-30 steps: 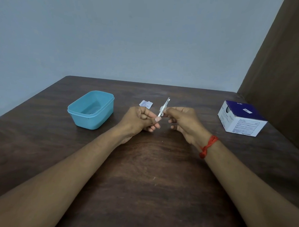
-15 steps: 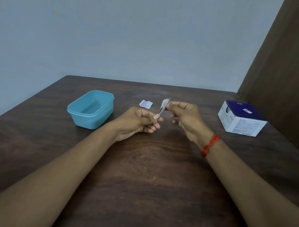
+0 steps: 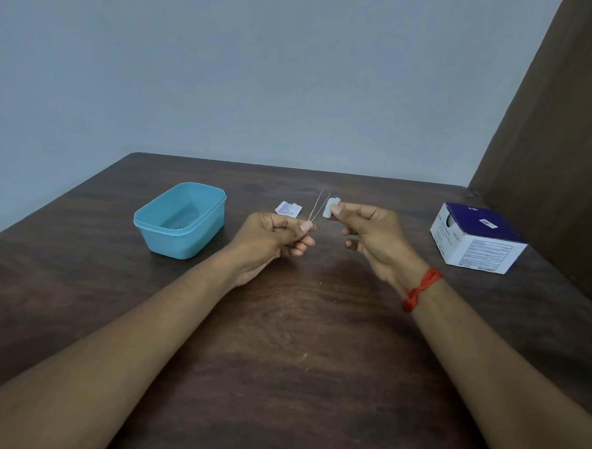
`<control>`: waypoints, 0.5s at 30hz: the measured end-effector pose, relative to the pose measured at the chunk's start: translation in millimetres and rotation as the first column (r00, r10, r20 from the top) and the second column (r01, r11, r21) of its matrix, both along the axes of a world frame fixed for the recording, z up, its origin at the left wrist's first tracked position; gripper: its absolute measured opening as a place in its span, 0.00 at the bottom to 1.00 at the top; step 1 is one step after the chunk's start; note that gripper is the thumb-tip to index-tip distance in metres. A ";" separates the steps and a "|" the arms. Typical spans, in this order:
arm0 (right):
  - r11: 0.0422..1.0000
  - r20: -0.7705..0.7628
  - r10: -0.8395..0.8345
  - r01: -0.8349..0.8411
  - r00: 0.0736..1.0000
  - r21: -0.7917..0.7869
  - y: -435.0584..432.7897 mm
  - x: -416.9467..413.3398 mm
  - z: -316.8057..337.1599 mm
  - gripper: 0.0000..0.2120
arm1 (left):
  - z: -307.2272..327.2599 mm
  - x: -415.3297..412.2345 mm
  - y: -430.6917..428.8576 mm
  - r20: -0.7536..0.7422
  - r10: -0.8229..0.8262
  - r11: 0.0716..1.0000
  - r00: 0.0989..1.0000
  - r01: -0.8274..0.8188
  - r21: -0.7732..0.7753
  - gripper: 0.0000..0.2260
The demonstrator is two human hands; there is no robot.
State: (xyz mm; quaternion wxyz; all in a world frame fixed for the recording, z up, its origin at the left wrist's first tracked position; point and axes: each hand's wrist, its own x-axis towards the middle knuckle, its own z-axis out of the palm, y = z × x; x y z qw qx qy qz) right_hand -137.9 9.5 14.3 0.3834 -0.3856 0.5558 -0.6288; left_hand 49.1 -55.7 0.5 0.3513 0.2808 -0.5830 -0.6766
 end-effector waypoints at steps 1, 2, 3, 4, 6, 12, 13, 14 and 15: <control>1.000 -0.016 -0.004 0.004 1.000 0.000 -0.2 1.1 0.1 0.05 | -0.1 -0.1 -0.4 0.009 0.000 1.000 1.000 0.000 -0.006 0.07; 1.000 -0.026 -0.011 0.011 1.000 0.002 -0.4 1.6 0.3 0.05 | -0.1 -0.1 -0.8 0.017 -0.005 1.000 1.000 0.005 -0.012 0.08; 1.000 -0.031 -0.018 0.018 0.999 0.004 -0.5 1.7 0.6 0.06 | -0.1 -0.2 -1.2 0.024 -0.011 1.000 1.000 0.012 -0.018 0.09; 1.000 -0.033 -0.021 0.022 0.999 0.004 -0.4 1.4 0.8 0.06 | -0.4 -0.2 -1.7 0.029 -0.017 1.000 0.999 0.018 -0.024 0.09; 1.000 -0.027 -0.010 0.010 1.000 0.000 0.2 0.9 1.2 0.06 | -1.0 -0.6 -1.8 0.040 -0.025 0.999 0.999 0.027 -0.042 0.10; 0.998 -0.015 0.057 -0.057 0.998 -0.005 0.1 0.8 -0.1 0.04 | -1.5 -1.1 -0.6 0.070 -0.049 0.995 0.996 0.055 -0.081 0.09; 0.997 -0.022 0.080 -0.081 0.997 -0.007 0.1 0.8 -1.2 0.03 | -1.8 -1.0 -0.4 0.071 -0.051 0.995 0.996 0.057 -0.085 0.08; 0.995 -0.036 0.103 -0.103 0.994 -0.005 0.3 0.9 -2.5 0.03 | -2.3 -1.1 -0.2 0.071 -0.052 0.994 0.996 0.059 -0.090 0.08; 0.993 -0.053 0.120 -0.120 0.991 0.002 0.7 1.4 -3.7 0.03 | -2.8 -1.1 -0.1 0.070 -0.053 0.994 0.996 0.060 -0.094 0.08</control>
